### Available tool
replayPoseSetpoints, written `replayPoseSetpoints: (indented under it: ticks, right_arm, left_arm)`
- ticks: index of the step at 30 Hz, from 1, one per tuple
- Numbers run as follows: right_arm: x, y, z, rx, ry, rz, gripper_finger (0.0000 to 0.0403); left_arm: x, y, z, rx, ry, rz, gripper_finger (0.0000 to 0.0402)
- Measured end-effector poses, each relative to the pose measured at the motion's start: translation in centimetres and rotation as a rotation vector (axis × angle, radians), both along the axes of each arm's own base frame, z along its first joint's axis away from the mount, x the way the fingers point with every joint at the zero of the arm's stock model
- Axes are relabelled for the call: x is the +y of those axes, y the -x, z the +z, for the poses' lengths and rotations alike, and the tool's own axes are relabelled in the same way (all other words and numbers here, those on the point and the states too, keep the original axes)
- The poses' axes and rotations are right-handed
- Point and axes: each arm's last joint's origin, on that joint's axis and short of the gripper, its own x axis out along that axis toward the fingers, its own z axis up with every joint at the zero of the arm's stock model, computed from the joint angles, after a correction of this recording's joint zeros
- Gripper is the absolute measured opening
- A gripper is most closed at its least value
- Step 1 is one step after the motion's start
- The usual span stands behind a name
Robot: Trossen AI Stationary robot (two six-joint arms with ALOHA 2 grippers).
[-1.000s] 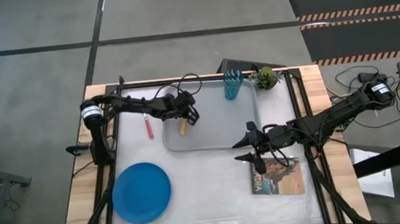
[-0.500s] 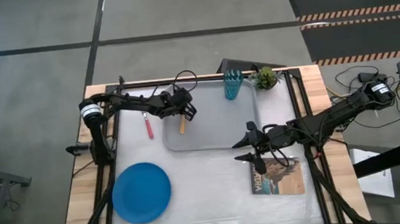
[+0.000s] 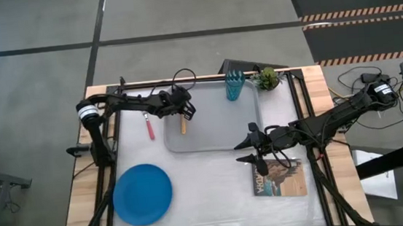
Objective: Pick and place plate/cup/fork/spoon on tray
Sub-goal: Put the yellow spoon to the left side of the tray, then put the red fork on the tray to the left side of the yellow spoon
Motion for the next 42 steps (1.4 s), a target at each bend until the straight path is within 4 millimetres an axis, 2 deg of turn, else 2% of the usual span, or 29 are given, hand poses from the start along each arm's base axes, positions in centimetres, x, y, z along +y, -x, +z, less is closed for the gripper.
replayPoseSetpoints:
  ticks: [7, 11, 17, 20, 29, 37, 42]
  right_arm:
    - [0.0, 0.0, 0.0, 0.002, -0.002, 0.000, 0.0201]
    - [0.0, 0.0, -0.1, 0.003, -0.007, -0.002, 0.0201]
    - [0.0, 0.1, -0.3, 0.011, -0.007, -0.001, 0.0201]
    - [0.0, 0.1, -0.5, 0.015, -0.007, 0.000, 0.0201]
    - [0.7, 0.4, -0.7, 0.019, 0.010, 0.045, 0.0201]
    - [1.0, 0.5, -0.7, 0.019, 0.012, 0.059, 0.0201]
    - [1.0, 0.5, -0.7, 0.018, 0.014, 0.060, 0.0201]
  left_arm:
    - [-1.2, 1.4, 4.0, -0.021, -0.004, -0.014, 0.0000]
    - [-2.5, 3.4, 6.3, 0.004, 0.044, 0.030, 0.0000]
    - [-4.2, 6.6, 7.8, 0.078, 0.141, 0.142, 0.0000]
    - [-4.8, 7.9, 7.3, 0.084, 0.163, 0.176, 0.0000]
    - [-6.3, 12.0, 3.3, 0.063, 0.253, 0.317, 0.0000]
    - [-5.9, 12.7, 2.0, -0.050, 0.233, 0.349, 0.0004]
    - [-5.9, 12.8, 1.1, -0.017, 0.248, 0.365, 0.0053]
